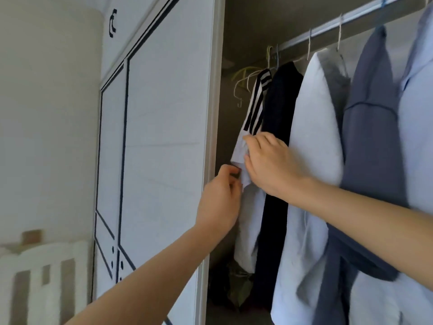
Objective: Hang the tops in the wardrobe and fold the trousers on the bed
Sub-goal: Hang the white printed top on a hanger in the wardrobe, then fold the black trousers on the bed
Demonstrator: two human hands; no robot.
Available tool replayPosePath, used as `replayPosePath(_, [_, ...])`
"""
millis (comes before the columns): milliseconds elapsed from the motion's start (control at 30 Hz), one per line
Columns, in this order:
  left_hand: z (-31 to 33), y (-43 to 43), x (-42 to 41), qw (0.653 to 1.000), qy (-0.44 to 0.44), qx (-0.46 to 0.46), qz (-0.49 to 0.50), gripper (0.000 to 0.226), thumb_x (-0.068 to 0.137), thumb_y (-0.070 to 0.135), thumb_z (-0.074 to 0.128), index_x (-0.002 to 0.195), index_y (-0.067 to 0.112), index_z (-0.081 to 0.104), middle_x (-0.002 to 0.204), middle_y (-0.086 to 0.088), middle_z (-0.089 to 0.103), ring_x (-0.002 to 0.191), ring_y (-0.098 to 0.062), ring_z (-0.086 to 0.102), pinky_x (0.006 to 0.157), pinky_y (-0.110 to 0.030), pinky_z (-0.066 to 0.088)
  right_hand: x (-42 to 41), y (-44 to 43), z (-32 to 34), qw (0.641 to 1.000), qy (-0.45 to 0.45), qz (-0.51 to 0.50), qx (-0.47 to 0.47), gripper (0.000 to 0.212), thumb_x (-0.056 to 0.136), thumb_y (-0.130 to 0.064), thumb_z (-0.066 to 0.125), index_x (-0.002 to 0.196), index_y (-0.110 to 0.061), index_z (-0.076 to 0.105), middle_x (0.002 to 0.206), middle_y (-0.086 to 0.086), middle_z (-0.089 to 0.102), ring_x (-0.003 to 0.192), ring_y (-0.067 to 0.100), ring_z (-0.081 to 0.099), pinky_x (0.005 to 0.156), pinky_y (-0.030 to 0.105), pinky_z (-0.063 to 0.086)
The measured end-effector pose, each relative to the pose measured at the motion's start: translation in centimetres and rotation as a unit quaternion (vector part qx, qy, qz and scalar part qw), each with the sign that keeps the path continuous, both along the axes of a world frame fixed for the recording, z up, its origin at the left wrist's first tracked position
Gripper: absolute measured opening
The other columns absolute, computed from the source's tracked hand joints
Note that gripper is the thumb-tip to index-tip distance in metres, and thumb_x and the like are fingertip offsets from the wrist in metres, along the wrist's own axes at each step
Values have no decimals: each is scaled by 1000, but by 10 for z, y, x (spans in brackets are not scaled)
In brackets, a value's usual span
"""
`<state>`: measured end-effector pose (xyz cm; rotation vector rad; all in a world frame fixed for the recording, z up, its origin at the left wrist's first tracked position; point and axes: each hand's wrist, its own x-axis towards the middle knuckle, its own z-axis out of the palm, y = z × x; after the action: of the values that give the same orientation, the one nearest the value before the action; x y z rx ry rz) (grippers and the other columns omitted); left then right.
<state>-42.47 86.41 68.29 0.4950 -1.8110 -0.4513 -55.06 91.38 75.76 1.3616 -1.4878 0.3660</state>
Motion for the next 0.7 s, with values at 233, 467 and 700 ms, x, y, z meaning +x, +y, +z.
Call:
replayPosePath(233, [-57, 36, 62, 982, -42, 9, 185, 14, 100, 34, 49, 112, 41, 47, 85, 24, 57, 83, 8, 58, 56, -7, 43, 42, 41, -71, 984, 1, 169, 51, 43, 91, -20, 57, 129, -1, 54, 117, 15, 65, 115, 35, 55, 95, 46, 48])
replayPosePath(467, [-124, 81, 142, 943, -117, 17, 311, 15, 97, 36, 47, 111, 36, 53, 84, 26, 56, 79, 5, 57, 64, -18, 46, 93, 59, -146, 951, -1, 288, 118, 41, 85, -22, 66, 121, -3, 60, 113, 14, 67, 110, 34, 61, 94, 44, 49])
replayPosePath(700, [-210, 135, 219, 891, -211, 24, 401, 19, 99, 30, 49, 115, 22, 58, 86, 14, 58, 78, -10, 59, 65, -27, 51, 166, 62, -221, 893, -4, 384, 235, 37, 90, -17, 55, 123, -1, 57, 112, 16, 66, 108, 35, 58, 95, 45, 47])
